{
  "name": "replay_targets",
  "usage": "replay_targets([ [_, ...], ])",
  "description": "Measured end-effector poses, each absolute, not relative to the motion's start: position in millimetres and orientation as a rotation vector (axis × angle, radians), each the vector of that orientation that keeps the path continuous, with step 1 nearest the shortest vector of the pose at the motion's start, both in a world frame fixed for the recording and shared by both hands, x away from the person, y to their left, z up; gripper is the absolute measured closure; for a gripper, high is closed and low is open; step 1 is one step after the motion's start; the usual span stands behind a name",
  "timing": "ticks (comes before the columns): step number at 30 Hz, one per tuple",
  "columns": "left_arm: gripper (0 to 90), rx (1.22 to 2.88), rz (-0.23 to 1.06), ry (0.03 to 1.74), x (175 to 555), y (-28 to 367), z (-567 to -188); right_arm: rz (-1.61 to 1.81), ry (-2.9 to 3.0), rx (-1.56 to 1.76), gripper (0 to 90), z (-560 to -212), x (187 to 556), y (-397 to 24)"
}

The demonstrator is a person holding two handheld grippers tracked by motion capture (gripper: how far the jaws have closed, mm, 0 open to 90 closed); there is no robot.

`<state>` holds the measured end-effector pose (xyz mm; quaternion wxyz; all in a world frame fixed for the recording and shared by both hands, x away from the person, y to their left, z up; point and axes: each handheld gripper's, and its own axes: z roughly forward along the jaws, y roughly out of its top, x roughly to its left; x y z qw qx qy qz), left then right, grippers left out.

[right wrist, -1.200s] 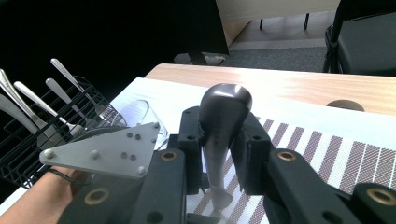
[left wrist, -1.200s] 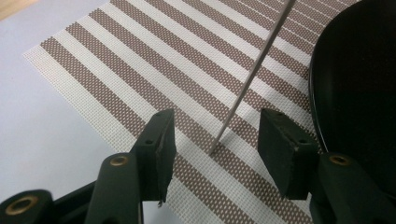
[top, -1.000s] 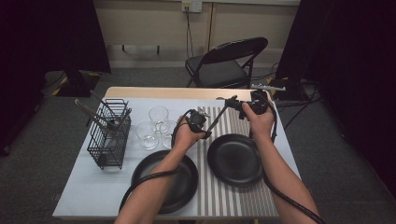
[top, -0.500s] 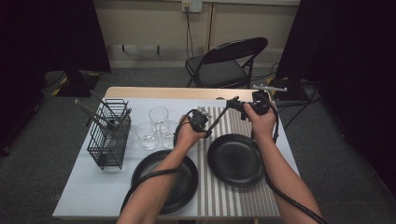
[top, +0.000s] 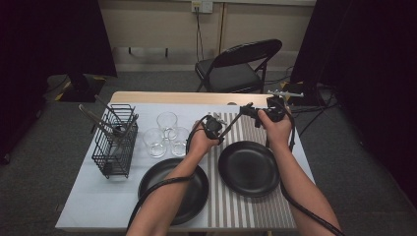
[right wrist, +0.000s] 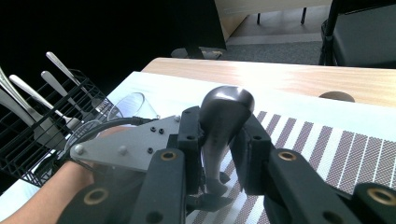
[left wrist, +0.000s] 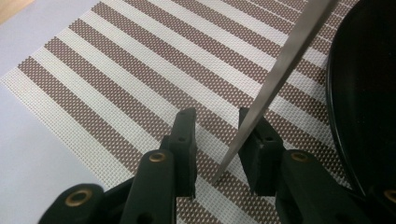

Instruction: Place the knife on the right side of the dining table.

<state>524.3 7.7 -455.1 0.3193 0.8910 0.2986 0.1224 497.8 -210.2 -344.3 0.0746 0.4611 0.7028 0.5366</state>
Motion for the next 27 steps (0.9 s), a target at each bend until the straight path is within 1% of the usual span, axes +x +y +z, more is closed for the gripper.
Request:
replay_targets([
  [1, 72.1, 2.336, 0.297, 0.783, 524.0, 7.0, -455.9, 1.61, 2.109, 1.384, 74.6, -344.4, 497.6, -210.5],
  [2, 74.0, 2.338, 0.299, 0.774, 524.0, 6.5, -456.4, 1.608, 2.107, 1.385, 74.7, -344.6, 497.4, -210.6],
  [4, 73.9, 2.35, 0.315, 0.762, 524.3, 6.4, -456.6, 1.609, 2.108, 1.388, 74.7, -344.7, 497.0, -211.0],
  [15, 81.7, 2.373, 0.328, 0.711, 523.0, 3.7, -457.2, 1.607, 2.103, 1.39, 74.6, -345.0, 496.3, -211.0],
  [27, 85.9, 2.417, 0.381, 0.646, 521.5, 2.7, -455.9, 1.598, 2.101, 1.388, 74.3, -345.0, 496.0, -210.4],
])
